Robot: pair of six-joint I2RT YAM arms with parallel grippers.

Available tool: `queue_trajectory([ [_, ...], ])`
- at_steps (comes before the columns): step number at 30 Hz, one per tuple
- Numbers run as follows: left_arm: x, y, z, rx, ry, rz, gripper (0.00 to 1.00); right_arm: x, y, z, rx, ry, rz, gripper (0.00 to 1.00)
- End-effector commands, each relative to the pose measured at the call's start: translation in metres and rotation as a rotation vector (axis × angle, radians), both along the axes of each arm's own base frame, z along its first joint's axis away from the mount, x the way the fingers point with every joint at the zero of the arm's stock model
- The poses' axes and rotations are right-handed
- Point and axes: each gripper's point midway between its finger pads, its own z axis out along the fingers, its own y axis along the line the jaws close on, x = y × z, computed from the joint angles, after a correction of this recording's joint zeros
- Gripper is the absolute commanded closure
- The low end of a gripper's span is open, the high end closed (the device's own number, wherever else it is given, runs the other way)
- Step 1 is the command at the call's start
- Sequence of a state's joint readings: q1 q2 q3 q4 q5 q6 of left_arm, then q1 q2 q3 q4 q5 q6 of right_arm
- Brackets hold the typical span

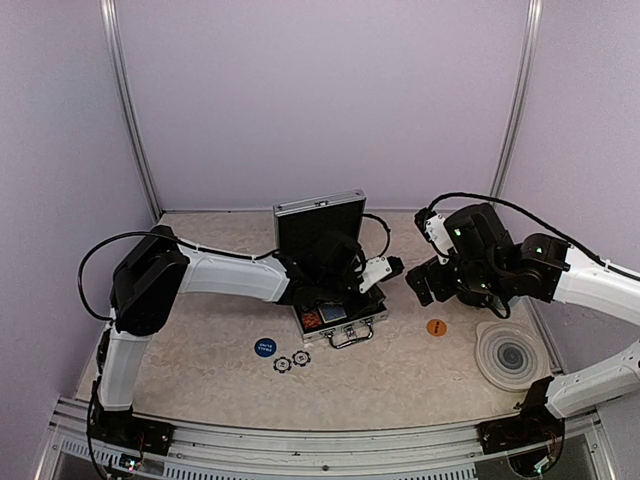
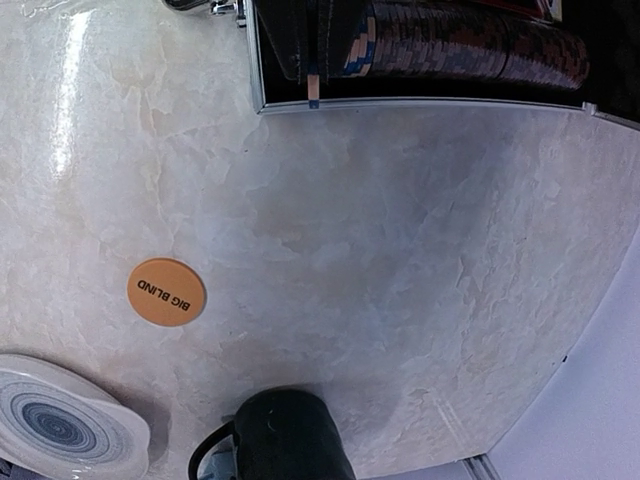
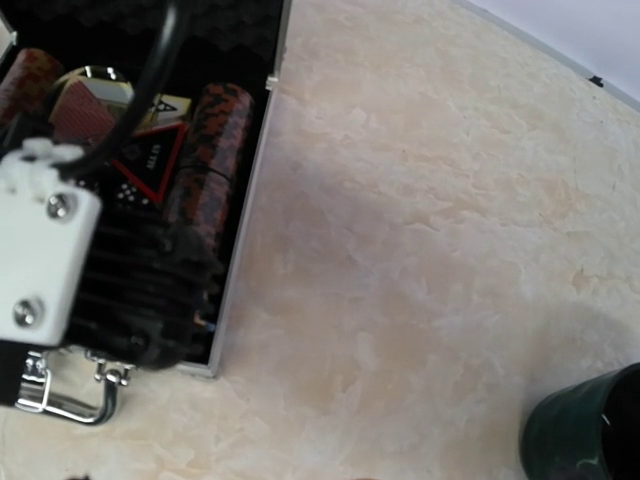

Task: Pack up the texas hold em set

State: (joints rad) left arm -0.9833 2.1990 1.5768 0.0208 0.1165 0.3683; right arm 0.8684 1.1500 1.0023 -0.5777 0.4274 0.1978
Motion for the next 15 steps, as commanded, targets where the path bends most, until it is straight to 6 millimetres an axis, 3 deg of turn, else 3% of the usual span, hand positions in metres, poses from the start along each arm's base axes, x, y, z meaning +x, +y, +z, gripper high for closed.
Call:
queue_trajectory([
  [1,-0.005,0.0,-0.019,0.033,0.026,-0.025,1.0,0.005,0.0,0.002,0.006,-0.012,-0.003,0.01],
  [12,0.0,0.005,-0.031,0.07,0.032,0.013,1.0,0.003,0.001,0.0,0.011,-0.004,0.003,0.01],
  [13,0.002,0.006,-0.03,0.067,0.023,0.026,0.99,0.003,0.001,-0.001,0.011,0.0,0.004,0.01],
  [15,0.007,0.007,-0.024,0.051,0.001,0.053,0.85,0.002,0.001,-0.002,0.01,0.002,0.005,0.01],
])
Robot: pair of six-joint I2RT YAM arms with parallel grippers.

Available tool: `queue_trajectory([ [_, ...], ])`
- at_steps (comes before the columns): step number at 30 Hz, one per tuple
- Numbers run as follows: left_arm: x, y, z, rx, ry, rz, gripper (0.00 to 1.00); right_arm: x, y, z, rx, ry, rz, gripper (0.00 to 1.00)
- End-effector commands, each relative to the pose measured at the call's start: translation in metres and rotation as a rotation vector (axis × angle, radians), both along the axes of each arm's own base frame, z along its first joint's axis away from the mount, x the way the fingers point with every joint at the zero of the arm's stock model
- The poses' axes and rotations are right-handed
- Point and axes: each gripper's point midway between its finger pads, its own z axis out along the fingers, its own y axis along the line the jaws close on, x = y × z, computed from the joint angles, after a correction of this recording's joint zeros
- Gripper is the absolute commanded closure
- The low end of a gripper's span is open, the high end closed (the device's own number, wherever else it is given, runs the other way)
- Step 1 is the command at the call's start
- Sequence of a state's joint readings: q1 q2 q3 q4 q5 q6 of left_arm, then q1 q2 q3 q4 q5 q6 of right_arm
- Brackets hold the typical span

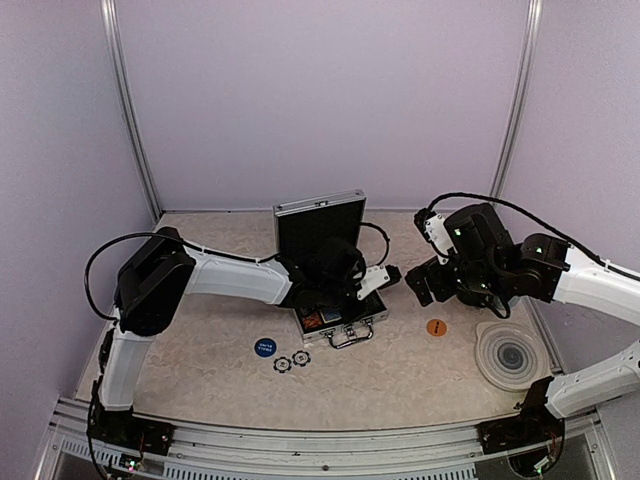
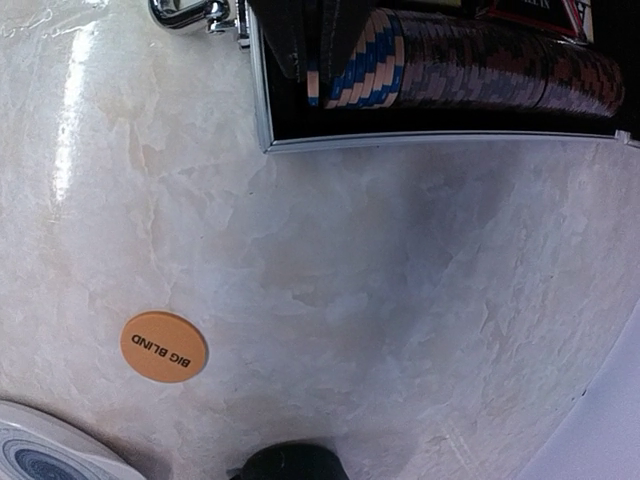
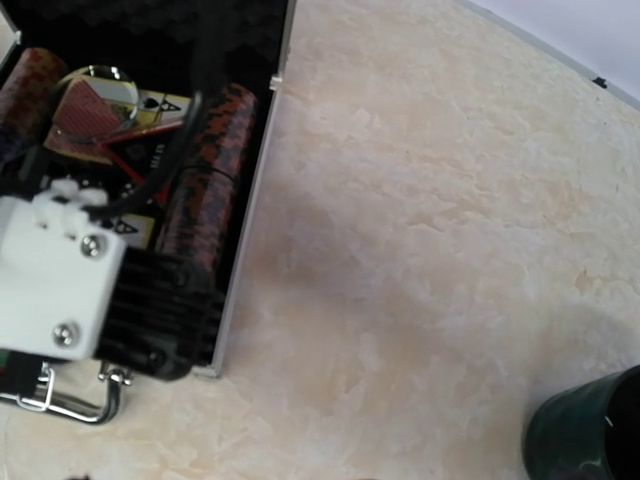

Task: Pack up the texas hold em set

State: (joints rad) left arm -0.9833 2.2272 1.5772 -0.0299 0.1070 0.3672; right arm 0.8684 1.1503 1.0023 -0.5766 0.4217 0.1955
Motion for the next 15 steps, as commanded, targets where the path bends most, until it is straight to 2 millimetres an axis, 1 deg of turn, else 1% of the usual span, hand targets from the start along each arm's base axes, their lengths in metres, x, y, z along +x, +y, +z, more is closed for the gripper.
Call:
queue_trajectory([
  [1,0.013,0.001,0.005,-0.025,-0.05,0.058,0.8,0.002,0.0,-0.002,0.009,0.001,-0.001,0.01],
  [4,0.02,0.005,0.011,-0.045,-0.066,0.102,0.57,0.002,0.0,-0.002,0.012,0.002,-0.002,0.01],
  [8,0.025,0.01,0.026,-0.103,-0.07,0.14,0.39,0.002,0.001,-0.003,0.014,0.004,0.001,0.01],
  [10,0.026,0.012,0.041,-0.141,-0.073,0.155,0.36,0.001,0.001,-0.004,0.016,0.006,0.003,0.01],
  [11,0.025,0.014,0.044,-0.153,-0.07,0.162,0.35,0.001,0.001,-0.005,0.016,0.008,0.005,0.01],
  [12,0.024,0.016,0.054,-0.177,-0.067,0.172,0.33,0.001,0.002,-0.005,0.017,0.009,0.008,0.01],
  [15,0.029,0.027,0.078,-0.224,-0.066,0.261,0.27,0.0,0.008,-0.008,0.028,0.021,0.036,0.01],
])
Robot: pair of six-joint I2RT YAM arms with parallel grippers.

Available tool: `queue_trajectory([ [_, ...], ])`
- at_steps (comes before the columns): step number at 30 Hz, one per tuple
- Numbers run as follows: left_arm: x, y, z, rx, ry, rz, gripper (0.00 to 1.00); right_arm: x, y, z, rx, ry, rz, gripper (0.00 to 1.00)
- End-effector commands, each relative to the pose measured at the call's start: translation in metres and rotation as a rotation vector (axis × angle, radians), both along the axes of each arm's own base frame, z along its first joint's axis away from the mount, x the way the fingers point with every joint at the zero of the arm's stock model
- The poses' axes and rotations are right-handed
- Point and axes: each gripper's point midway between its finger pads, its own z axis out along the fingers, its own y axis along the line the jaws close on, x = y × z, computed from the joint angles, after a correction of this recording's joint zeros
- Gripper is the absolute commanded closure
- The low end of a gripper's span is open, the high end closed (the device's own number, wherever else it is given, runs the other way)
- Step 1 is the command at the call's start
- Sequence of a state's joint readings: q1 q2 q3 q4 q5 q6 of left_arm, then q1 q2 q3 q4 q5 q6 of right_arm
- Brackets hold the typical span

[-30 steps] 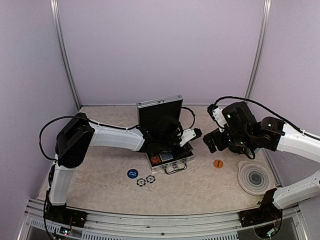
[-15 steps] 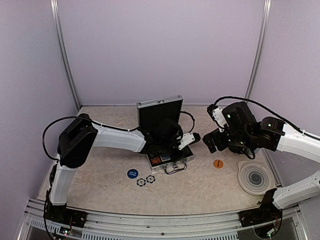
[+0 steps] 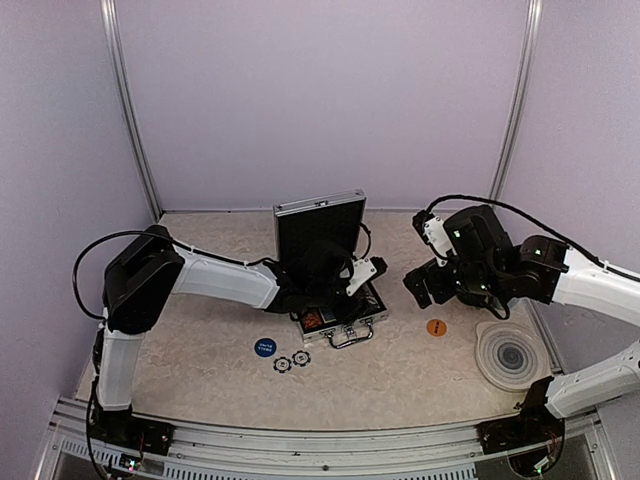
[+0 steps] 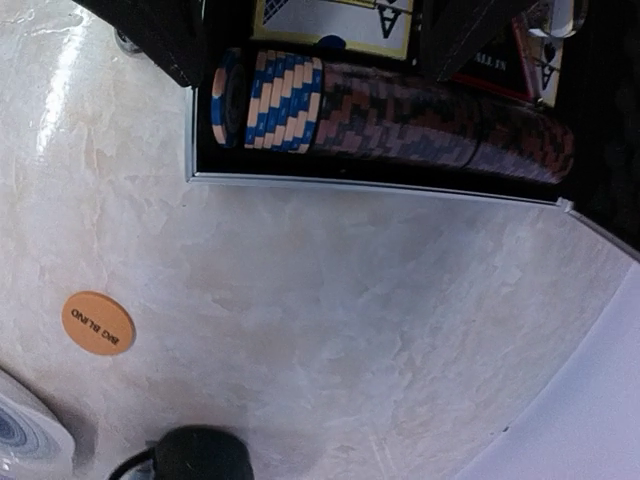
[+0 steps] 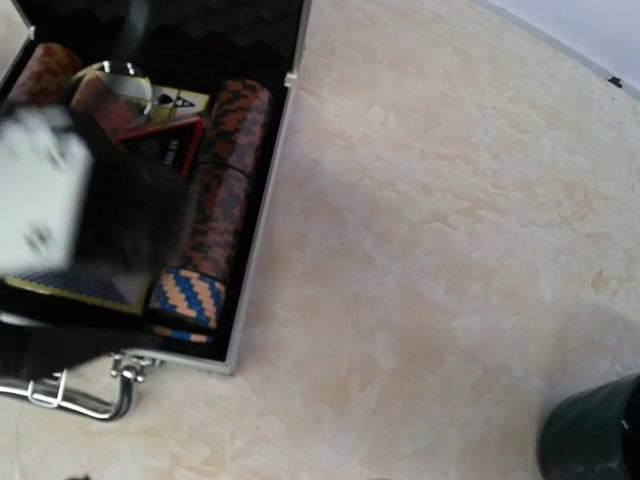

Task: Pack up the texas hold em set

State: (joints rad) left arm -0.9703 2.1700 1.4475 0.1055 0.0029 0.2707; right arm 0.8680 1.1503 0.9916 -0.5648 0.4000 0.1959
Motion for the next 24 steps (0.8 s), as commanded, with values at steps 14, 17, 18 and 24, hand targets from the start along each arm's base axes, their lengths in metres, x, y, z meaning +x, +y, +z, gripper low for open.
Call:
queue_trajectory([
  [14,-0.024,0.138,0.143,-0.357,0.086,0.56,0.01,-0.008,0.097,-0.041,0.055,0.141,0.342,0.01],
  [17,-0.035,0.167,0.121,-0.322,0.139,0.654,0.01,-0.005,0.123,-0.055,0.003,0.145,0.388,0.01],
  [18,-0.038,0.177,0.119,-0.324,0.149,0.684,0.01,-0.003,0.129,-0.063,-0.021,0.148,0.395,0.01],
  [24,-0.052,0.228,0.095,-0.312,0.193,0.857,0.01,0.011,0.172,-0.091,-0.09,0.156,0.412,0.01],
])
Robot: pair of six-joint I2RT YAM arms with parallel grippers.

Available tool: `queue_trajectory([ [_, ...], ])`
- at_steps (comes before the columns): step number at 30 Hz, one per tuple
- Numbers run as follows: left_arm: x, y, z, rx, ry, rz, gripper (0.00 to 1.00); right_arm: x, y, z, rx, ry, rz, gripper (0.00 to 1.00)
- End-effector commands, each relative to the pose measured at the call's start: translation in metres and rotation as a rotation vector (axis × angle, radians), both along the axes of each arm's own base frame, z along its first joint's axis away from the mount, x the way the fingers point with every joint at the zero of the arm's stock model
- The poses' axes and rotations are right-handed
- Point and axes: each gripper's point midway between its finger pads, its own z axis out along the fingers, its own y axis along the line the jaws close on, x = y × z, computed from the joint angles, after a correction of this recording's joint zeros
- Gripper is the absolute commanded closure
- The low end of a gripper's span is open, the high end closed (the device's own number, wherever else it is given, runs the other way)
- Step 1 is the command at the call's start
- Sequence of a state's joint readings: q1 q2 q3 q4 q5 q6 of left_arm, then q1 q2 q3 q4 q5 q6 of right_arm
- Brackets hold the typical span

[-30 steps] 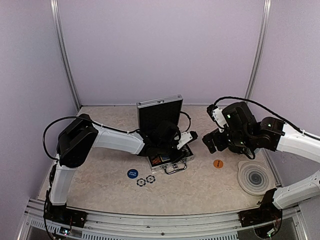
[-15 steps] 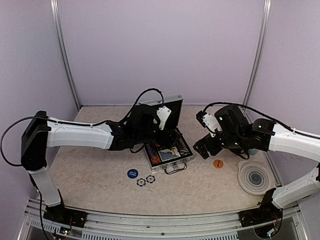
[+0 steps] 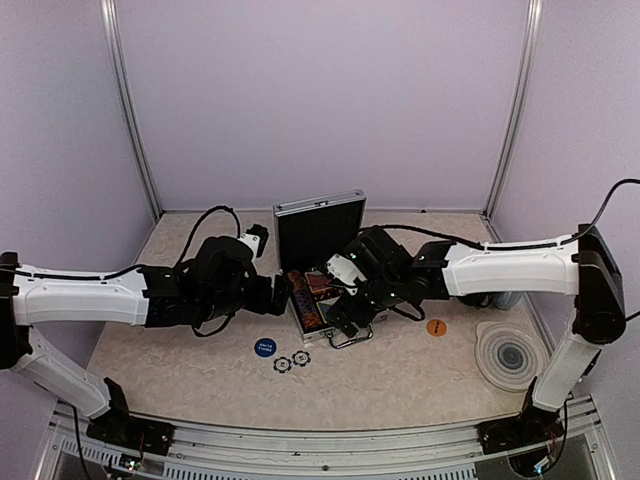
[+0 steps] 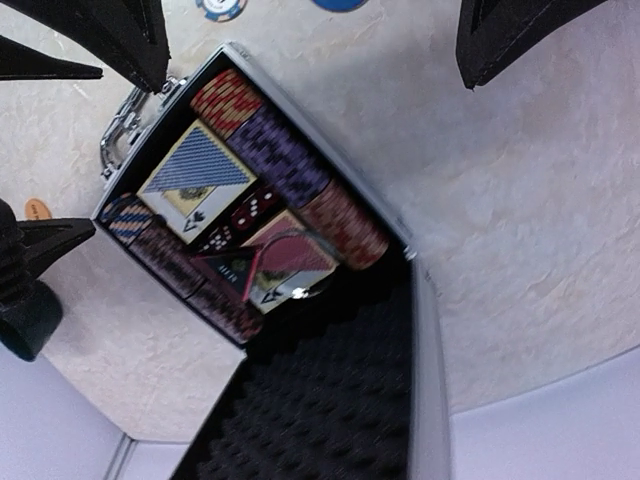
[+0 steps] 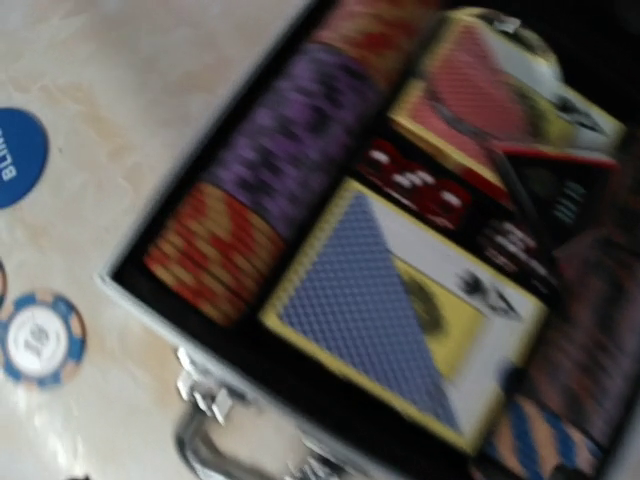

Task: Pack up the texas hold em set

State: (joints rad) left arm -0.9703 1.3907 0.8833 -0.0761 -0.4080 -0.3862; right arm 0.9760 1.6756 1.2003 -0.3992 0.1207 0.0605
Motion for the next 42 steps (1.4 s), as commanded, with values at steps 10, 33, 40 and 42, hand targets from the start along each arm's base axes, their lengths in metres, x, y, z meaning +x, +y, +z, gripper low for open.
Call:
queue_trajectory([
  [10,-0.007,0.066,-0.01,-0.034,0.051,0.241,0.01,0.033,0.054,-0.032,-0.059,-0.019,0.009,0.01],
  [33,-0.003,0.064,-0.029,-0.018,0.074,0.244,0.01,0.048,0.059,0.019,0.015,-0.109,-0.021,0.01],
  [40,-0.006,0.078,-0.036,-0.014,0.092,0.284,0.01,-0.018,0.079,0.015,0.026,0.051,0.178,0.01],
  [42,-0.005,0.082,-0.038,-0.019,0.099,0.301,0.01,-0.038,0.086,0.004,-0.016,0.06,0.252,0.01],
])
